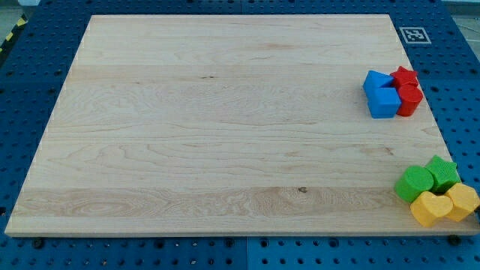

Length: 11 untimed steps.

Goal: Move yellow heart left to the green circle

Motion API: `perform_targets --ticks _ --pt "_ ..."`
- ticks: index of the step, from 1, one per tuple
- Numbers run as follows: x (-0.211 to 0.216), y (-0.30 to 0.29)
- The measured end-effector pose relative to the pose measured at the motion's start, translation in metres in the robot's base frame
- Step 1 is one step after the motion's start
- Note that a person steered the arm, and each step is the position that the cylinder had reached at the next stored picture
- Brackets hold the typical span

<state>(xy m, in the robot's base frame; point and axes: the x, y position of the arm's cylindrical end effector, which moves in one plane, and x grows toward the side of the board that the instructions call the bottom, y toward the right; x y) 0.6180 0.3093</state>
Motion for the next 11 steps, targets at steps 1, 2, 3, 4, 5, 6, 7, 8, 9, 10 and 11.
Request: perform_targets --ticks 1,2,3,4,5,6,7,8,9,10,11 --pt "-0.001 -0.014" --pt "-0.001 -0.020" --pt "-0.010 -0.026" --pt "-0.021 -0.044" --pt "-0.008 -0.019" --pt "-0.002 -0.004" --pt "0.000 -0.025" --pt "0.000 -0.033" --pt "0.000 -0.054" --pt "0.001 -0.076" --pt "0.000 -0.095"
